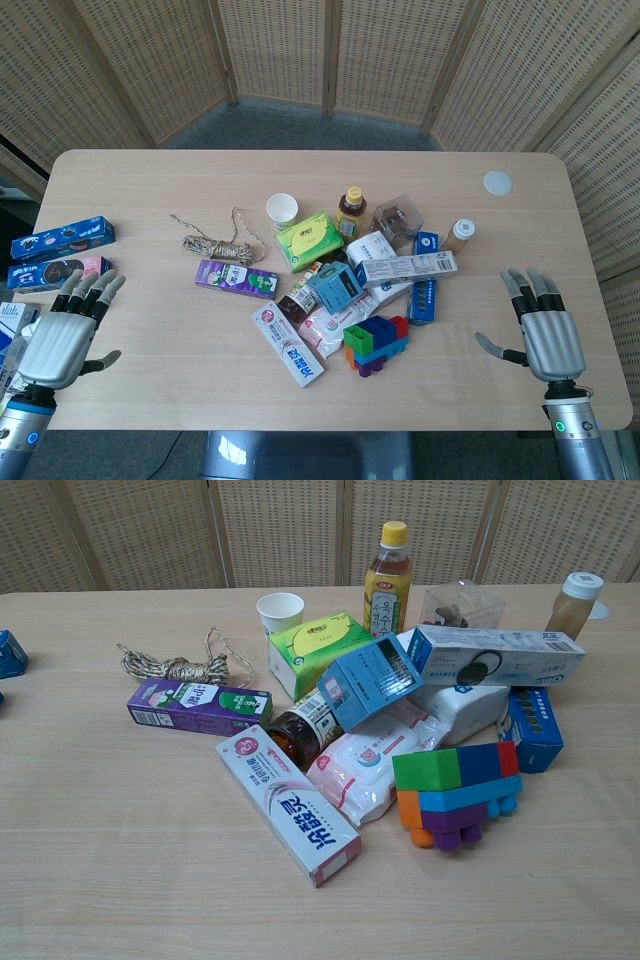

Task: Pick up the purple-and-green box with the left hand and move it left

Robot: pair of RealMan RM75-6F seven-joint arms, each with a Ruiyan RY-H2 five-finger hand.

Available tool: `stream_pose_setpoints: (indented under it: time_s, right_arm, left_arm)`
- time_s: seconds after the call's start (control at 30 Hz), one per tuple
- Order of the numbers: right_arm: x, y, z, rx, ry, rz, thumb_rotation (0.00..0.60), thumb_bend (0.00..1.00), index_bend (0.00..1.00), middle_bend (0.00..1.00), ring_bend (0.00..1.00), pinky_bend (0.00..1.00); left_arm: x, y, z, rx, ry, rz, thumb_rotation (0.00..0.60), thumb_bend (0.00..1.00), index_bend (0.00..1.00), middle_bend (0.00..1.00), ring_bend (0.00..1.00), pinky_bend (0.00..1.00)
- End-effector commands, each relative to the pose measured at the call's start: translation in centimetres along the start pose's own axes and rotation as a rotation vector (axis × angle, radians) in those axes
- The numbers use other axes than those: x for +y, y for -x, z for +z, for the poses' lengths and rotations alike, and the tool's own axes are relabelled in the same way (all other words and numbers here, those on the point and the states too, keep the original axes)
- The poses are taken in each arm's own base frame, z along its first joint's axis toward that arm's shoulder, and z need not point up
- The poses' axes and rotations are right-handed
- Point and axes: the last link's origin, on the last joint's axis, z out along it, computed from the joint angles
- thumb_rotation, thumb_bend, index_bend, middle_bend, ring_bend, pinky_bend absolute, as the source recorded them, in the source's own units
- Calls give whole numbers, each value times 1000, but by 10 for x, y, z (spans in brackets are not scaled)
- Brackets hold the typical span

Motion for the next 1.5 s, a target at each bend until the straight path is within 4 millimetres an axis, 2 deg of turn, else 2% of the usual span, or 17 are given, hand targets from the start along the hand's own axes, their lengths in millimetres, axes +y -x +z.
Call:
stream_pose_setpoints:
  time_s: [0.03,0.23,0.43,0.53,0.73,0.93,1.17,1.3,1.5]
  right_arm:
    - [1,-1,-1,0,4,0,0,193,0,117,0,0]
    - [1,-3,-4,3,3,6,0,192,0,117,0,0]
    - [0,-3,-6,10,8,17,0,193,0,117,0,0]
    - [-2,-3,-5,8,9,16,0,193,0,116,0,0]
    - [-2,-7,-3,9,13,11,0,193,0,116,0,0]
    - [1,-10,-6,9,36,4,0,193,0,116,0,0]
    - [7,-16,-12,14,72,-20,0,194,0,116,0,0]
    - [10,-19,-14,14,87,-31,0,193,0,116,0,0]
    - [13,-22,-16,13,104,-40,0,194,0,115,0,0]
  left_arm:
    - [1,2,2,-6,4,-8,600,134,43,10,0,0]
    - [2,2,5,-10,23,2,600,133,44,27,0,0]
    - [-1,-7,17,-11,33,30,600,135,43,30,0,0]
    - [0,-7,31,-42,45,33,600,134,51,42,0,0]
    - [8,3,73,-145,97,42,600,133,107,106,16,0]
    - [29,23,118,-229,141,48,600,136,126,162,62,0]
    - [64,49,168,-284,199,62,600,133,137,184,81,0]
    - [84,64,188,-303,219,58,600,134,143,186,84,0]
    - [108,84,206,-305,243,71,600,134,151,189,87,0]
